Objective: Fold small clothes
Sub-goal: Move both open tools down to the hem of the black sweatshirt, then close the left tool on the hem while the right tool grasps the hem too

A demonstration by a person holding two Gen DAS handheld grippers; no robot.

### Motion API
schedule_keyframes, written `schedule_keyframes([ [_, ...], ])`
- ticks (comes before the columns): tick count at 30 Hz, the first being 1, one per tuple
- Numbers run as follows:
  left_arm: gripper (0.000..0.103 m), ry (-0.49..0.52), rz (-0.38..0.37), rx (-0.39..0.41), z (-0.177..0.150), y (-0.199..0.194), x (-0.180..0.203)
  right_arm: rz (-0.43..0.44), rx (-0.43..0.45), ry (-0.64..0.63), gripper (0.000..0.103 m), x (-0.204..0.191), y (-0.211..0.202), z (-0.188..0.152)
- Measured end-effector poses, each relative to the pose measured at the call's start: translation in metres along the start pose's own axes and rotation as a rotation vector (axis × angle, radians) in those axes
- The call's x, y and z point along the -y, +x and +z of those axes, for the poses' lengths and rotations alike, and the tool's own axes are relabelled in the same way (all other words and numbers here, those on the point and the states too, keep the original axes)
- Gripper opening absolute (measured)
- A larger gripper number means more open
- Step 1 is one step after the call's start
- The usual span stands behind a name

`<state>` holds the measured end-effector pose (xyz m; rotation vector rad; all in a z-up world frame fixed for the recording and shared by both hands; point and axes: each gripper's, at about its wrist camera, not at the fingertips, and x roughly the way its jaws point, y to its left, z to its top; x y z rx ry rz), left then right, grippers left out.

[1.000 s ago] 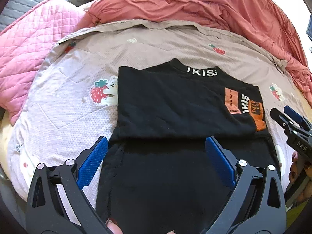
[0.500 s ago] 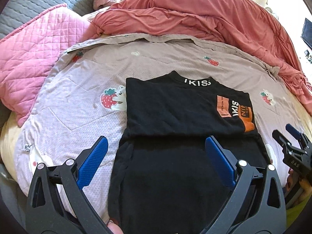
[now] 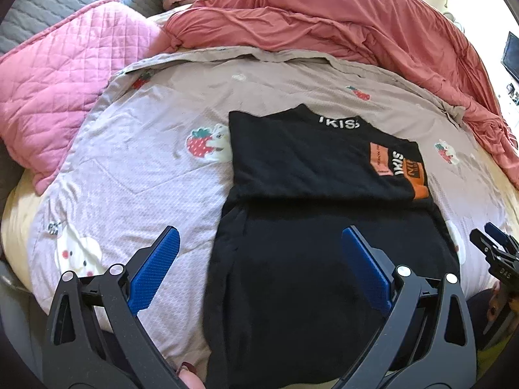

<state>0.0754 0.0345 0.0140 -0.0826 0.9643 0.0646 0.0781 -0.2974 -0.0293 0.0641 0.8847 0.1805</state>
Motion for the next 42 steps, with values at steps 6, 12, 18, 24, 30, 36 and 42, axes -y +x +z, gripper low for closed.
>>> schedule_keyframes([
  [6,0.093,-0.028,0.014,-0.028,-0.014,0.002,-0.022,0.023,-0.097,0.035,0.096,-0.001,-0.002,-0.015],
  [12,0.093,-0.034,0.016,-0.073,-0.028,0.008,-0.034,0.041,-0.182,0.119,0.096,0.011,0.003,-0.027],
  [18,0.093,-0.041,-0.003,-0.149,-0.049,0.024,-0.043,0.011,-0.245,0.118,0.096,0.008,0.012,-0.036],
  [24,0.093,-0.063,-0.042,-0.228,-0.064,0.037,-0.053,-0.016,-0.278,0.098,0.095,0.006,0.021,-0.039],
  [30,0.093,-0.115,-0.103,-0.262,-0.078,0.044,-0.059,-0.009,-0.346,0.143,0.081,0.016,0.038,-0.046],
  [36,0.042,-0.170,-0.122,-0.284,-0.092,0.055,-0.068,0.086,-0.326,0.174,0.022,0.017,0.033,-0.047],
  [42,0.015,-0.187,-0.191,-0.275,-0.088,0.047,-0.074,0.101,-0.321,0.159,0.012,0.014,0.032,-0.047],
])
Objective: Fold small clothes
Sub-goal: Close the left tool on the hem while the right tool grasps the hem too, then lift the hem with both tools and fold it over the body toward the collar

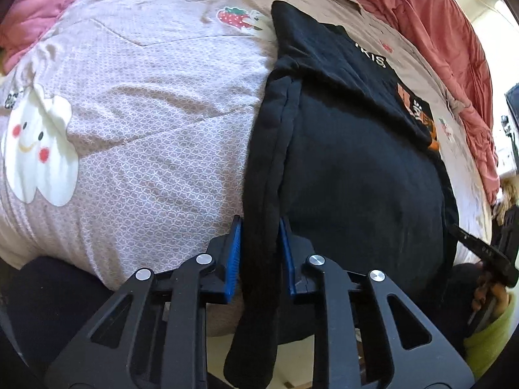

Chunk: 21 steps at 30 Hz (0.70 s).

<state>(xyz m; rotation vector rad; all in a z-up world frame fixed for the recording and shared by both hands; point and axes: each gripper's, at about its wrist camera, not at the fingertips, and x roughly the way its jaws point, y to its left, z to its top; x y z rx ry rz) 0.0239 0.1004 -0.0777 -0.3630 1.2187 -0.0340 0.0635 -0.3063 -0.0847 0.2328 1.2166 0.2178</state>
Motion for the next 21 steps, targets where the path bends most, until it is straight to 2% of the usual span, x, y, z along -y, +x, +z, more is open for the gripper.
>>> schedule_keyframes([
  [2,0.015,0.004,0.000,-0.012,-0.001,0.004,0.001,-0.050,-0.028,0.029,0.017,0.006,0.006,0.001],
  [3,0.016,0.002,-0.006,-0.022,-0.002,0.006,0.001,-0.068,-0.042,0.039,0.028,0.008,0.009,0.001],
  [6,0.025,-0.013,-0.024,-0.028,-0.002,0.011,0.002,-0.074,-0.063,0.039,0.028,0.009,0.016,0.002],
  [8,0.024,-0.003,-0.010,-0.024,-0.002,0.012,0.004,-0.061,-0.067,0.031,0.029,0.008,0.018,0.002],
  [9,0.023,0.010,0.004,-0.017,-0.002,0.013,0.007,-0.037,-0.059,0.033,0.020,0.008,0.018,0.003],
  [10,0.012,0.013,0.007,-0.012,-0.002,0.012,0.008,-0.007,-0.049,0.036,0.013,0.008,0.016,0.003],
  [11,0.009,0.019,0.008,-0.007,-0.002,0.010,0.009,0.030,-0.030,0.040,0.009,0.008,0.013,0.003],
  [13,0.004,0.010,-0.013,0.004,0.001,0.004,0.007,0.099,0.034,0.044,0.009,0.008,0.000,0.004],
  [17,0.003,-0.061,-0.143,0.041,0.012,-0.015,-0.004,0.212,0.148,0.067,0.008,0.014,-0.017,0.008],
  [21,0.003,-0.079,-0.212,0.100,0.026,-0.034,-0.003,0.273,0.267,0.073,0.008,0.019,-0.031,0.017],
])
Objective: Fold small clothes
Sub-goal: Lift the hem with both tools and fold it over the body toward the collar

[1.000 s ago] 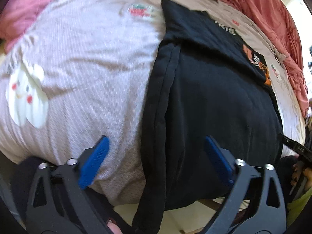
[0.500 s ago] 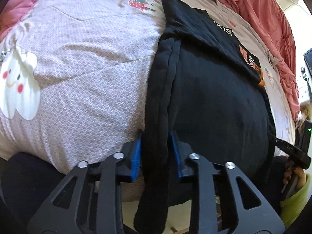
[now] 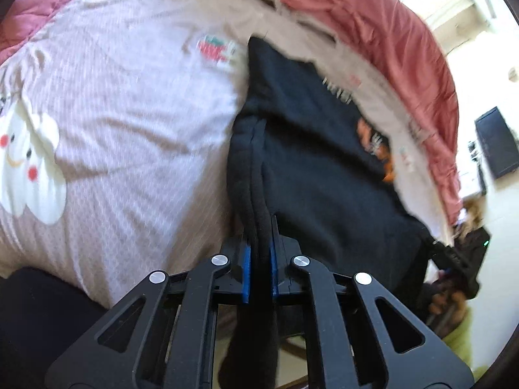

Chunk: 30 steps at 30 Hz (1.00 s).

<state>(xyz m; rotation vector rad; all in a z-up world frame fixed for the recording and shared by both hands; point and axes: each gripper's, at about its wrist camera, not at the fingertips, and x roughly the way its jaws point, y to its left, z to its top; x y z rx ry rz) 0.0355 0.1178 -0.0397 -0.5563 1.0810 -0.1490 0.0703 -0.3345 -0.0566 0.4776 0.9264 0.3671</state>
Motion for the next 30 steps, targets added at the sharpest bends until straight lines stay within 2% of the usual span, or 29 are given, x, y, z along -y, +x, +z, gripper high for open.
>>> schedule_keyframes([
  [4,0.003,-0.025,-0.053,0.050,0.028,-0.009,0.005,0.026,0.089,-0.011,0.008,0.000,-0.006,0.021],
  [10,0.003,-0.052,-0.050,0.114,0.068,-0.002,0.007,0.035,0.180,-0.005,0.008,0.006,0.006,0.070],
  [14,0.003,-0.054,-0.002,0.123,0.088,0.019,0.010,0.014,0.171,0.003,0.008,0.017,0.038,0.087],
  [17,0.006,-0.051,0.051,0.115,0.091,0.039,0.008,-0.054,0.101,-0.020,0.009,0.027,0.061,0.083],
  [19,0.006,-0.057,0.080,0.100,0.090,0.051,0.006,-0.035,0.059,0.011,0.014,0.035,0.068,0.081],
  [21,0.008,-0.069,0.092,0.103,0.089,0.055,0.004,-0.017,0.060,0.036,0.022,0.040,0.066,0.080],
  [23,0.018,-0.088,0.066,0.116,0.088,0.052,0.004,0.007,0.062,0.048,0.030,0.040,0.064,0.080],
  [24,0.031,-0.090,0.059,0.122,0.087,0.050,0.005,0.014,0.060,0.048,0.038,0.039,0.063,0.080],
  [25,0.041,-0.083,0.058,0.134,0.085,0.045,0.007,0.014,0.057,0.045,0.042,0.036,0.062,0.080],
  [27,0.043,-0.043,0.080,0.155,0.082,0.035,0.015,-0.013,0.056,0.016,0.059,0.030,0.060,0.079],
  [30,0.048,-0.012,0.105,0.171,0.078,0.025,0.021,-0.040,0.041,-0.026,0.068,0.023,0.059,0.075],
])
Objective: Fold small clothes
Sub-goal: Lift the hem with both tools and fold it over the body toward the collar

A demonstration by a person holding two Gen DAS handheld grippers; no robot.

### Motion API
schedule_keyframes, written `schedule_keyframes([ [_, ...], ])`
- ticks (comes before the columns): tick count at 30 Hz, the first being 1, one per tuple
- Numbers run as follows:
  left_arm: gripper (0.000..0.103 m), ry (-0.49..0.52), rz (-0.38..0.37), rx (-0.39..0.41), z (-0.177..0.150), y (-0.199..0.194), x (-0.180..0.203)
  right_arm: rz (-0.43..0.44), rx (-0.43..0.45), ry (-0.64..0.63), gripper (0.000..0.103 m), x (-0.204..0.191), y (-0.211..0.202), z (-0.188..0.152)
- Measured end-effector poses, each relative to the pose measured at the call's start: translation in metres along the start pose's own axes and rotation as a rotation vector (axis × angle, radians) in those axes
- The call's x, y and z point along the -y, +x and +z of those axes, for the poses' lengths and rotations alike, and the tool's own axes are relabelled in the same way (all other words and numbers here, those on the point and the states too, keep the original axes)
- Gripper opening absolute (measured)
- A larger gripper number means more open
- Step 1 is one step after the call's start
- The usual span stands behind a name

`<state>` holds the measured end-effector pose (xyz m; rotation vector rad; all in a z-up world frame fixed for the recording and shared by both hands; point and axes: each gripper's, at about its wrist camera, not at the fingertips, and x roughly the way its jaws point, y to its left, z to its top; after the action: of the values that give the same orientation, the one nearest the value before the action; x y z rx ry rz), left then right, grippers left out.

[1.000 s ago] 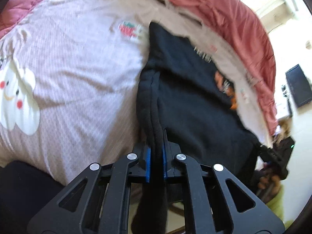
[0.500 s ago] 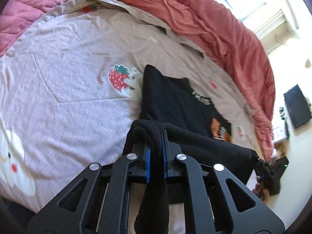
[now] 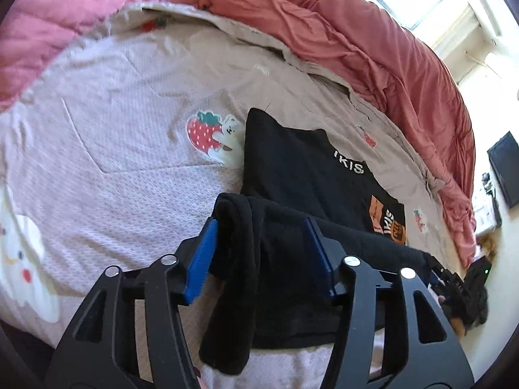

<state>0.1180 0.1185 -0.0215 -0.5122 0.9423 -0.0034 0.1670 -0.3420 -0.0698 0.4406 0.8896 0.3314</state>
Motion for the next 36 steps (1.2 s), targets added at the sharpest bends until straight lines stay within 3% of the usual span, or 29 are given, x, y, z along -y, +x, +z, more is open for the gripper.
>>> schedule_keyframes([
  [2,0.050,0.006,0.012,0.007,-0.004,-0.008,0.000,-0.022,-0.031,-0.014,0.071,-0.003,0.000,-0.006],
  [4,0.061,-0.001,0.016,-0.002,-0.010,-0.012,-0.002,-0.030,-0.055,-0.019,0.071,-0.004,0.000,-0.012],
  [11,0.063,-0.013,0.001,-0.090,-0.037,-0.006,-0.012,0.009,-0.134,0.001,0.071,-0.012,-0.001,-0.032],
  [14,0.069,0.014,0.005,-0.120,-0.045,0.001,-0.007,0.004,-0.166,-0.001,0.071,-0.017,0.001,-0.041],
  [21,0.070,0.058,0.018,-0.160,-0.065,0.017,0.005,0.014,-0.209,-0.004,0.071,-0.019,0.005,-0.050],
  [29,0.068,0.041,0.021,-0.170,-0.068,0.027,0.004,0.012,-0.230,0.005,0.071,-0.017,0.012,-0.050],
  [30,0.067,0.036,0.017,-0.175,-0.069,0.029,0.004,0.012,-0.232,0.003,0.071,-0.016,0.012,-0.049],
  [32,0.047,0.043,0.024,-0.187,-0.068,0.032,0.006,0.016,-0.245,-0.003,0.066,-0.017,0.015,-0.050],
  [33,0.023,0.051,0.040,-0.193,-0.067,0.032,0.007,0.014,-0.254,-0.012,0.058,-0.018,0.016,-0.050],
  [34,0.015,0.048,0.035,-0.196,-0.066,0.033,0.007,0.007,-0.260,-0.026,0.054,-0.019,0.017,-0.051],
  [36,0.012,0.039,0.016,-0.200,-0.063,0.031,0.007,0.003,-0.266,-0.056,0.023,-0.022,0.018,-0.052],
])
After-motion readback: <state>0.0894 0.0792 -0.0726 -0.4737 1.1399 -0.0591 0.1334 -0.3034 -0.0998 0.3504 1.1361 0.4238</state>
